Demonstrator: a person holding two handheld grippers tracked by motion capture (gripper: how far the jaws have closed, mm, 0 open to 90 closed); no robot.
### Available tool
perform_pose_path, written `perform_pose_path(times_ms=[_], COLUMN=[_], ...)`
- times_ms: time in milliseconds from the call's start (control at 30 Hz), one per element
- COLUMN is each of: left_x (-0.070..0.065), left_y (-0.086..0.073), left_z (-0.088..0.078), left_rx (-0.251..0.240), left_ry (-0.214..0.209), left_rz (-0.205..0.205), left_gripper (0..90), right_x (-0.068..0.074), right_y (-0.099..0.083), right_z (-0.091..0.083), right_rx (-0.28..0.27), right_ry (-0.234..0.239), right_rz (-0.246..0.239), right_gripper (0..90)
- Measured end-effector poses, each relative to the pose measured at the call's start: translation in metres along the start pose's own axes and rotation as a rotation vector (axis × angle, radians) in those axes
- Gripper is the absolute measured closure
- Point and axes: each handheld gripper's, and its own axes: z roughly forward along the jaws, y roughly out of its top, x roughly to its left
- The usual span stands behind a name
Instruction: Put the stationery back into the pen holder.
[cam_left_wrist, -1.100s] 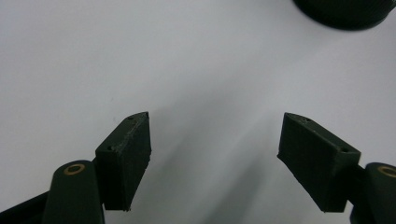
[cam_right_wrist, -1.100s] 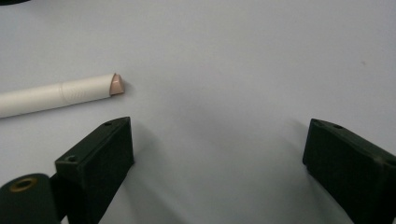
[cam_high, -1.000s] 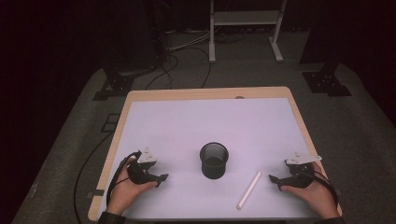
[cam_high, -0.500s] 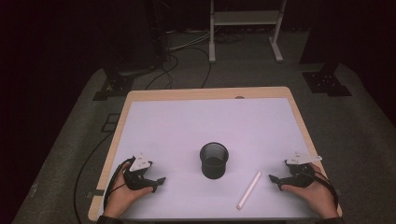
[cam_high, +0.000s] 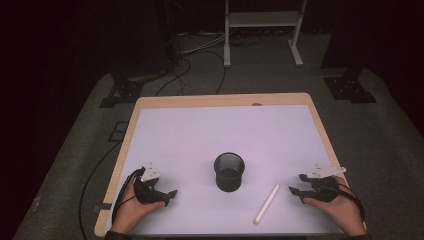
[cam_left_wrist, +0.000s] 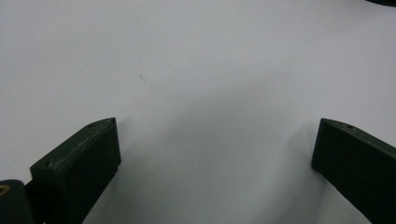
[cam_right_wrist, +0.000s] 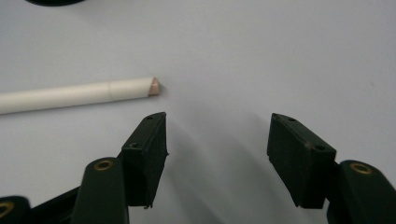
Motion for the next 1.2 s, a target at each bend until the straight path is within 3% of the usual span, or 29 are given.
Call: perform_pose_path(times_ms=[467,1200], left_x=[0.000,0.000], left_y=[0.000,0.000], left_z=[0.000,0.000], left_rx=[0.000,0.001], left_ry=[-0.004,-0.005], left_rz=[-0.006,-0.008], left_gripper=[0.4,0.5], right_x=[0.022,0.051], right_y=[0.024,0.039], right_z=[-0.005,0.017], right_rx=[-0.019,0.023], right_ry=[0.155,0.302], right_rz=[-0.134,-0.260], right_gripper=[37.0,37.5])
